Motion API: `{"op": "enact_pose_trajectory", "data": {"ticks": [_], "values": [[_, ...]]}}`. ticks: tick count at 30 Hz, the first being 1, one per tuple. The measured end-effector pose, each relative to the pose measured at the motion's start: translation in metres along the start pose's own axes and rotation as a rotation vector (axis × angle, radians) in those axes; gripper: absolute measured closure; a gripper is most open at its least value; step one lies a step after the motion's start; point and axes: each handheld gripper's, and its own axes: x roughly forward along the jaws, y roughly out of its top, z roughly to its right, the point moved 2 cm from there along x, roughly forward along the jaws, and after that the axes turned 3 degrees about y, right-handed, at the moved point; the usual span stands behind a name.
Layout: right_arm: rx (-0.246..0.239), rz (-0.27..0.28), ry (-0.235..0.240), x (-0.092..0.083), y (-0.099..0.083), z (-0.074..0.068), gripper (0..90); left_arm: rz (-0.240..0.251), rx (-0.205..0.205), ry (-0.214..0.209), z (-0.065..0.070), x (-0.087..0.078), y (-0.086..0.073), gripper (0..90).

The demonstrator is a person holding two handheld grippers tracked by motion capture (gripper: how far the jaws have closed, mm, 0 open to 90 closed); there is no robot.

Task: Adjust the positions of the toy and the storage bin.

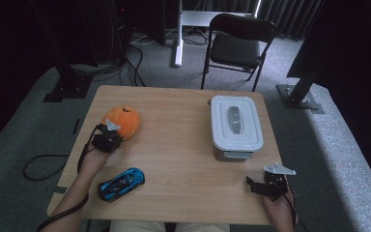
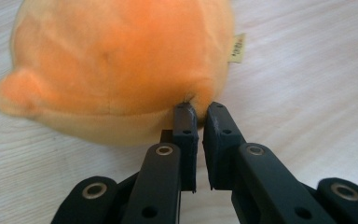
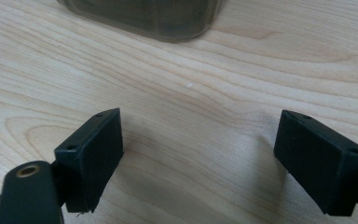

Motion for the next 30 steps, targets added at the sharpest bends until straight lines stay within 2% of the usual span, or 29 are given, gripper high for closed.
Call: {"op": "enact_pose_trajectory", "data": {"ticks": [2, 4, 5, 9, 12, 13, 16, 19, 20, 21, 22, 23, 24, 25, 26, 27, 29, 30], "values": [[0.000, 0.000, 0.000, 0.000, 0.000, 0.000, 15.0, -0.001, 0.010, -0.026, 0.009, -0.003, -0.001, 84.5], [0.000, 0.000, 0.000, 0.000, 0.000, 0.000, 15.0, -0.003, 0.009, -0.036, 0.012, -0.004, -0.001, 84.3], [0.000, 0.000, 0.000, 0.000, 0.000, 0.000, 15.0, -0.005, 0.020, -0.064, 0.018, -0.007, -0.003, 84.0], [0.000, 0.000, 0.000, 0.000, 0.000, 0.000, 15.0, -0.004, 0.029, -0.097, 0.027, -0.017, -0.007, 83.8], [0.000, 0.000, 0.000, 0.000, 0.000, 0.000, 15.0, -0.007, 0.040, -0.103, 0.029, -0.020, -0.010, 83.8], [0.000, 0.000, 0.000, 0.000, 0.000, 0.000, 15.0, -0.015, 0.060, -0.121, 0.032, -0.026, -0.013, 83.8], [0.001, 0.000, 0.000, 0.000, 0.000, 0.000, 15.0, -0.020, 0.067, -0.163, 0.036, -0.035, -0.021, 83.3], [0.002, 0.000, -0.001, 0.000, 0.000, 0.000, 15.0, -0.020, 0.079, -0.178, 0.036, -0.039, -0.026, 82.5], [0.002, 0.000, -0.001, 0.000, 0.000, 0.000, 15.0, -0.020, 0.076, -0.194, 0.036, -0.042, -0.028, 82.4], [0.002, 0.000, -0.002, 0.000, 0.000, 0.000, 15.1, -0.007, 0.074, -0.199, 0.036, -0.046, -0.031, 82.2], [0.002, 0.000, -0.002, 0.000, 0.000, 0.000, 15.1, -0.007, 0.074, -0.199, 0.036, -0.046, -0.031, 77.2], [0.001, 0.000, -0.002, 0.000, 0.000, 0.000, 15.0, 0.000, 0.085, -0.200, 0.036, -0.048, -0.032, 77.2], [0.002, -0.001, -0.003, 0.000, 0.000, 0.000, 15.0, 0.010, 0.073, -0.193, 0.035, -0.053, -0.032, 63.9], [0.003, -0.001, -0.003, 0.000, 0.000, 0.000, 15.0, 0.023, 0.094, -0.187, 0.034, -0.056, -0.032, 63.5], [0.003, -0.001, -0.003, 0.000, 0.000, 0.000, 15.0, 0.023, 0.094, -0.187, 0.034, -0.056, -0.032, 61.4], [0.003, 0.000, -0.003, 0.000, 0.000, 0.000, 15.0, 0.047, 0.099, -0.175, 0.032, -0.059, -0.030, 59.3], [0.003, -0.001, -0.003, 0.000, 0.000, 0.000, 15.0, 0.054, 0.095, -0.172, 0.031, -0.061, -0.029, 58.9], [0.003, 0.000, -0.003, 0.000, 0.000, 0.000, 15.0, 0.070, 0.091, -0.161, 0.028, -0.063, -0.026, 54.0]]}}
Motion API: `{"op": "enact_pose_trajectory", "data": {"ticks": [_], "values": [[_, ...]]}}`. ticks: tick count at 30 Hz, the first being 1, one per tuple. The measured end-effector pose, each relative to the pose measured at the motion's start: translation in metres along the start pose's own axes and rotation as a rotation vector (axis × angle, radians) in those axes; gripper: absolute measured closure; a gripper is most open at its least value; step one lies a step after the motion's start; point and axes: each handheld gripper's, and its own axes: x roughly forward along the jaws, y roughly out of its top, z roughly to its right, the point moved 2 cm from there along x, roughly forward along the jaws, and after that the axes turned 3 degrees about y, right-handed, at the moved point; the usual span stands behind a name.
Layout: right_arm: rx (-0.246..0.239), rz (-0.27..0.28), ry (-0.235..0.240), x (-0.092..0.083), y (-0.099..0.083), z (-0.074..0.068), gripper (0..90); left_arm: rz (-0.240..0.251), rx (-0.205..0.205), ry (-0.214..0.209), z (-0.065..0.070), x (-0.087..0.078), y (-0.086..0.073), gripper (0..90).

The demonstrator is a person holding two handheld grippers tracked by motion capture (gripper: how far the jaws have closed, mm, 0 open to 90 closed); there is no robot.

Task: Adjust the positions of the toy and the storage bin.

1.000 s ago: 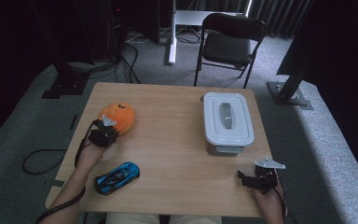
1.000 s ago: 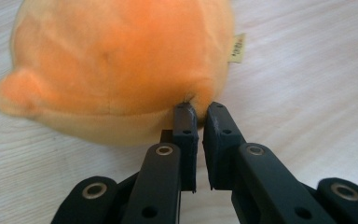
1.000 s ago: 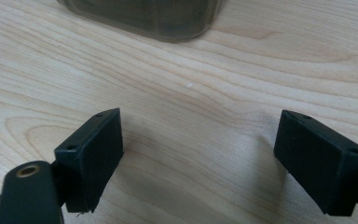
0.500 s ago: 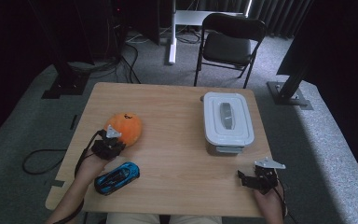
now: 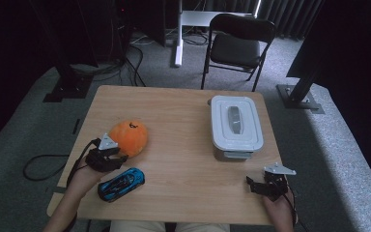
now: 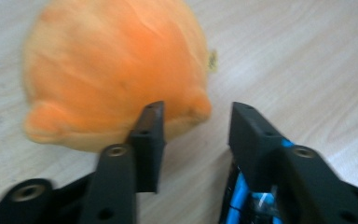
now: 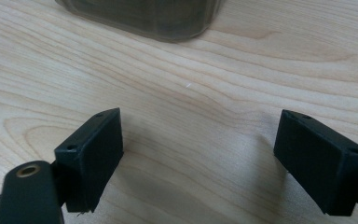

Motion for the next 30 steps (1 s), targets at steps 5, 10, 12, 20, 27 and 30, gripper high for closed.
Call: {"op": "enact_pose_trajectory", "data": {"ticks": [5, 10, 12, 20, 27, 30], "values": [[0.000, 0.000, 0.000, 0.000, 0.000, 0.000, 15.1, 0.014, -0.017, 0.035, -0.008, 0.000, 0.006, 48.6], [0.000, 0.000, 0.000, 0.000, 0.000, 0.000, 15.0, 0.016, -0.069, 0.067, -0.023, 0.009, 0.011, 43.4], [0.000, 0.000, 0.000, 0.000, 0.000, 0.000, 15.0, 0.015, -0.074, 0.077, -0.025, 0.010, 0.012, 43.1], [0.000, 0.000, 0.000, 0.000, 0.000, 0.000, 15.0, 0.000, -0.148, 0.073, -0.036, 0.024, 0.019, 34.6], [0.000, 0.000, 0.000, 0.000, 0.000, 0.000, 15.0, -0.058, -0.192, 0.103, -0.037, 0.041, 0.016, 29.7], [0.000, 0.000, 0.000, 0.000, 0.000, 0.000, 15.0, -0.057, -0.191, 0.090, -0.040, 0.042, 0.014, 29.8]]}}
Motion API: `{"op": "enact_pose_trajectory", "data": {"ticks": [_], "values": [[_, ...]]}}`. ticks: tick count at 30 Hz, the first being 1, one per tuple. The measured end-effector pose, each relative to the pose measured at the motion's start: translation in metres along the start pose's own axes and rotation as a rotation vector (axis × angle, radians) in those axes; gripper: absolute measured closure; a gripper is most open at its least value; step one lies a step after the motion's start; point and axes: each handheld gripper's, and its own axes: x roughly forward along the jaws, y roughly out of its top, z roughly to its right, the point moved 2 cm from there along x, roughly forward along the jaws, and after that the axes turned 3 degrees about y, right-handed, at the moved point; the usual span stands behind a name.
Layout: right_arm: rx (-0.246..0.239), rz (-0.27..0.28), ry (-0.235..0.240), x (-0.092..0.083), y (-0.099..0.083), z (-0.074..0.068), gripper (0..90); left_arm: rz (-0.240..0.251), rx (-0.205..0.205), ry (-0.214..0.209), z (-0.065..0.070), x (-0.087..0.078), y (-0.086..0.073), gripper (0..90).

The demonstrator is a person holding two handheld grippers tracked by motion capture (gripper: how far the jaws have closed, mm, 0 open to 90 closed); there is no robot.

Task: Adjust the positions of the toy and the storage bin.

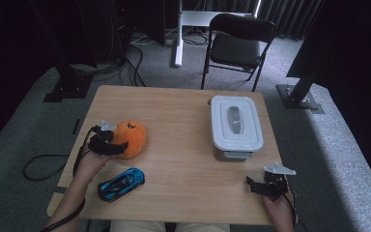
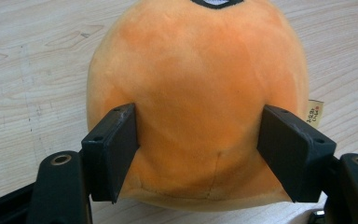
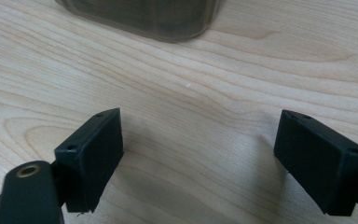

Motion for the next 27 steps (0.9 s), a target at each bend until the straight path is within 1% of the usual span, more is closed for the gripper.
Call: {"op": "enact_pose_trajectory", "data": {"ticks": [1, 3, 4, 8, 9, 10, 11, 13, 15, 16, 18, 19, 20, 21, 22, 23, 25, 26, 27], "values": [[0.000, 0.000, 0.000, 0.000, 0.000, 0.000, 15.0, 0.000, 0.010, -0.004, 0.000, 0.001, -0.001, 30.3], [0.000, 0.000, 0.000, 0.000, 0.000, 0.000, 15.0, 0.004, 0.026, -0.016, -0.001, 0.003, -0.002, 36.5], [0.000, 0.000, 0.000, 0.000, 0.000, 0.000, 15.0, 0.006, 0.022, -0.025, -0.002, 0.004, -0.003, 40.7], [0.000, 0.000, 0.000, 0.000, 0.000, 0.000, 15.0, 0.015, 0.030, -0.035, -0.003, 0.003, -0.003, 63.6], [0.000, 0.000, 0.000, 0.000, 0.000, 0.000, 15.0, 0.031, 0.052, -0.037, -0.004, -0.002, -0.001, 69.1], [0.000, 0.000, 0.000, 0.000, 0.000, 0.000, 15.0, 0.037, 0.043, -0.036, -0.005, -0.004, 0.000, 72.0], [0.000, 0.000, 0.000, 0.000, 0.000, 0.000, 15.0, 0.047, 0.049, -0.041, -0.006, -0.007, 0.001, 75.0], [0.000, 0.000, 0.000, 0.000, 0.000, 0.000, 15.0, 0.056, 0.058, -0.024, -0.009, -0.011, 0.002, 77.4], [0.001, 0.000, 0.000, 0.000, 0.000, 0.000, 15.0, 0.063, 0.068, -0.022, -0.012, -0.013, 0.003, 78.2], [0.001, 0.000, 0.000, 0.000, 0.000, 0.000, 15.1, 0.065, 0.064, -0.015, -0.014, -0.015, 0.003, 78.2], [0.001, 0.000, 0.000, 0.000, 0.000, 0.000, 15.0, 0.073, 0.079, -0.018, -0.019, -0.018, 0.003, 78.3], [0.001, 0.000, 0.000, 0.000, 0.000, 0.000, 15.0, 0.071, 0.074, -0.019, -0.024, -0.020, 0.003, 78.2], [0.000, 0.000, 0.000, 0.000, 0.000, 0.000, 15.0, 0.083, 0.087, -0.037, -0.026, -0.021, 0.002, 78.2], [0.001, 0.000, 0.000, 0.000, 0.000, 0.000, 15.0, 0.089, 0.085, -0.040, -0.029, -0.023, 0.001, 78.2], [0.001, 0.000, 0.000, 0.000, 0.000, 0.000, 15.0, 0.088, 0.082, -0.063, -0.032, -0.024, -0.001, 78.2], [0.001, 0.000, 0.000, 0.000, 0.000, 0.000, 15.0, 0.088, 0.082, -0.063, -0.032, -0.024, -0.001, 78.2], [0.000, 0.000, 0.000, 0.000, 0.000, 0.000, 15.1, 0.119, 0.108, -0.099, -0.033, -0.026, -0.007, 78.1], [0.001, 0.000, 0.000, 0.000, 0.000, 0.000, 15.1, 0.124, 0.110, -0.106, -0.034, -0.026, -0.009, 78.0], [0.000, 0.000, 0.000, 0.000, 0.000, 0.000, 15.1, 0.121, 0.111, -0.127, -0.034, -0.025, -0.011, 77.9]]}}
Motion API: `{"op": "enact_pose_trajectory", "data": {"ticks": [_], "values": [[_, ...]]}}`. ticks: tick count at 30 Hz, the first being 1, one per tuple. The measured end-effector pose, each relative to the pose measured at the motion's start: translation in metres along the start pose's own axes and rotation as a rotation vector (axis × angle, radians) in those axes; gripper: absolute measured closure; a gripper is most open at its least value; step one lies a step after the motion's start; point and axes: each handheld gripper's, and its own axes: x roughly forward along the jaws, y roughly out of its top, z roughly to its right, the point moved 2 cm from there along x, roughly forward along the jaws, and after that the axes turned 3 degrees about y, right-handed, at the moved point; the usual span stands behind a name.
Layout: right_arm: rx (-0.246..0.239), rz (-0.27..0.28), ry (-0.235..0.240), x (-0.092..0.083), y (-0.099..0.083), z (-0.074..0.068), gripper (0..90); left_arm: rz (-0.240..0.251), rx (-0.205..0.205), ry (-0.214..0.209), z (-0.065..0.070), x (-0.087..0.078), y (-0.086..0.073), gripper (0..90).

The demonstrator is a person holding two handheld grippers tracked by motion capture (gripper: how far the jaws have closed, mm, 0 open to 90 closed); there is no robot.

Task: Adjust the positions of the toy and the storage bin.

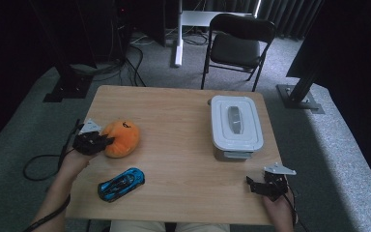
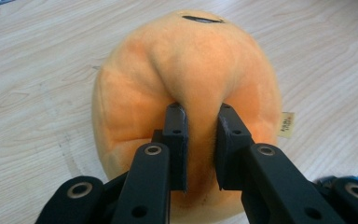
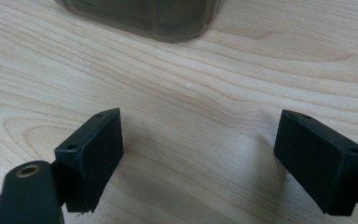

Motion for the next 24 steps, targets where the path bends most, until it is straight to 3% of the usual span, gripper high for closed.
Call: {"op": "enact_pose_trajectory", "data": {"ticks": [2, 4, 11, 14, 18, 20, 22, 24], "values": [[0.000, 0.000, 0.000, 0.000, 0.000, 0.000, 15.0, -0.002, 0.016, -0.001, 0.000, 0.002, -0.003, 77.8], [0.000, 0.000, 0.000, 0.000, 0.000, 0.000, 15.0, -0.016, 0.006, -0.004, -0.001, 0.004, -0.005, 76.9], [0.000, 0.000, 0.000, 0.000, 0.000, 0.000, 15.0, -0.026, 0.003, 0.016, 0.002, 0.005, -0.005, 65.3], [0.000, 0.000, 0.000, 0.000, 0.000, 0.000, 15.0, -0.002, -0.028, 0.033, 0.001, 0.001, -0.004, 44.7], [0.000, 0.000, 0.000, 0.000, 0.000, 0.000, 15.0, 0.007, -0.043, 0.030, 0.004, -0.002, -0.003, 28.2], [0.003, 0.000, 0.006, 0.000, 0.000, 0.000, 14.1, 0.033, -0.043, 0.037, 0.011, -0.009, 0.000, 25.8], [0.013, 0.002, 0.020, 0.000, 0.000, 0.002, 13.6, 0.040, -0.046, 0.039, 0.015, -0.012, 0.002, 17.2], [0.009, -0.002, 0.001, -0.001, 0.000, 0.000, 13.4, 0.052, -0.054, 0.036, 0.020, -0.015, 0.006, 16.1]]}}
